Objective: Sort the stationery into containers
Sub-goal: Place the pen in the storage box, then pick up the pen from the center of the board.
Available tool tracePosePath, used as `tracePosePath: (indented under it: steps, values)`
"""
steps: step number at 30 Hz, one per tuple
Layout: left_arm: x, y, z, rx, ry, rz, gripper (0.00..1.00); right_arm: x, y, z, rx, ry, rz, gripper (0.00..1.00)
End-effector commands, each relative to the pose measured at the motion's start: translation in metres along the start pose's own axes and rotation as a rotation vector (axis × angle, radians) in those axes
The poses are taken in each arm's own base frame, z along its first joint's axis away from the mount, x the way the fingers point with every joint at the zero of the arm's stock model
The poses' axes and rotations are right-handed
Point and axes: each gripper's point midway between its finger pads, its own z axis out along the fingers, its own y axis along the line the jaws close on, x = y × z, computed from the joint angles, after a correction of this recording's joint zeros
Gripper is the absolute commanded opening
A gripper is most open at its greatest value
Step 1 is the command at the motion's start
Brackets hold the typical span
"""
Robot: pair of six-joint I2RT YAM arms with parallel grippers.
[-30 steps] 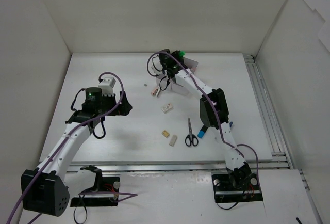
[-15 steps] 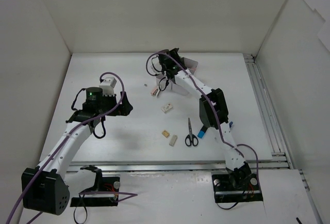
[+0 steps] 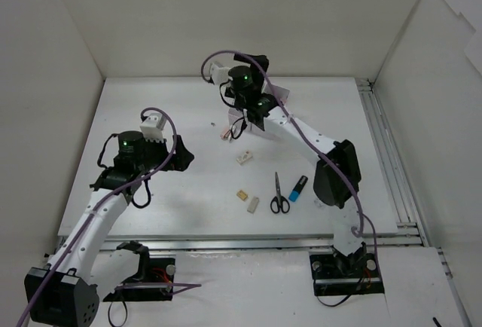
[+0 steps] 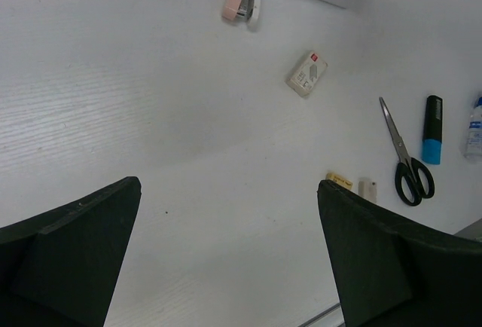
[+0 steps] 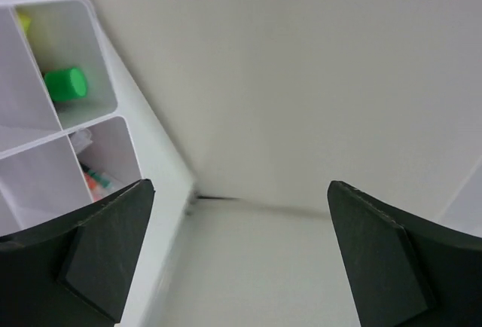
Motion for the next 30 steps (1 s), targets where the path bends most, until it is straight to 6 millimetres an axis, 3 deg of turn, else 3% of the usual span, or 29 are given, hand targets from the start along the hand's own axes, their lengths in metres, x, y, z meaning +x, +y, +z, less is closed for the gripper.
tracePosePath:
  steps: [1, 2, 3, 4, 5, 6, 7, 8, 9, 10, 11, 12, 13, 15, 24, 30]
  values:
    - [-0.013, -0.014, -0.007, 0.07, -0.06, 0.002, 0.99, 0.044, -0.109, -0.09, 0.318, -0.012, 0.846, 0.98]
    - [-0.011, -0.017, -0.007, 0.088, -0.064, 0.002, 0.99, 0.06, -0.062, -0.092, 0.25, 0.079, 1.015, 0.98]
    - [-0.011, -0.018, -0.007, 0.093, -0.066, -0.002, 0.99, 0.07, -0.047, -0.102, 0.227, 0.116, 1.123, 0.98]
    - [-0.009, -0.019, -0.007, 0.1, -0.064, -0.015, 0.99, 0.089, -0.048, -0.123, 0.228, 0.136, 1.254, 0.98]
    - [-0.007, -0.019, -0.007, 0.101, -0.06, -0.016, 1.0, 0.104, -0.002, -0.127, 0.168, 0.203, 1.322, 0.98]
    - [-0.008, -0.02, -0.008, 0.105, -0.059, -0.019, 0.99, 0.101, 0.025, -0.135, 0.087, 0.21, 1.5, 0.98]
    - [-0.006, -0.021, -0.008, 0.11, -0.053, -0.028, 0.99, 0.115, 0.023, -0.154, 0.084, 0.194, 1.622, 0.98]
    - [-0.005, -0.021, -0.008, 0.111, -0.054, -0.032, 0.99, 0.127, 0.074, -0.161, 0.023, 0.271, 1.701, 0.98]
    - [-0.005, -0.024, -0.007, 0.118, -0.055, -0.031, 1.0, 0.131, 0.088, -0.168, -0.03, 0.286, 1.755, 0.98]
    - [-0.003, -0.024, -0.006, 0.122, -0.058, -0.036, 1.0, 0.139, 0.09, -0.181, -0.036, 0.279, 1.8, 0.98]
    - [-0.002, -0.026, -0.004, 0.129, -0.053, -0.038, 0.99, 0.15, 0.121, -0.19, -0.06, 0.351, 1.809, 0.98]
    - [-0.002, -0.028, -0.004, 0.138, -0.053, -0.037, 0.99, 0.15, 0.128, -0.199, -0.099, 0.35, 1.832, 0.98]
    - [-0.002, -0.028, -0.002, 0.14, -0.045, -0.039, 0.99, 0.157, 0.149, -0.206, -0.122, 0.399, 1.826, 0.98]
    - [0.001, -0.03, 0.0, 0.151, -0.031, -0.043, 0.99, 0.161, 0.171, -0.216, -0.158, 0.471, 1.855, 0.98]
    - [0.005, -0.024, 0.003, 0.117, -0.02, -0.056, 0.99, 0.166, 0.274, -0.233, -0.271, 0.793, 1.823, 0.98]
    - [0.009, -0.021, 0.003, 0.102, -0.013, -0.06, 0.99, 0.172, 0.312, -0.242, -0.259, 0.929, 1.8, 0.98]
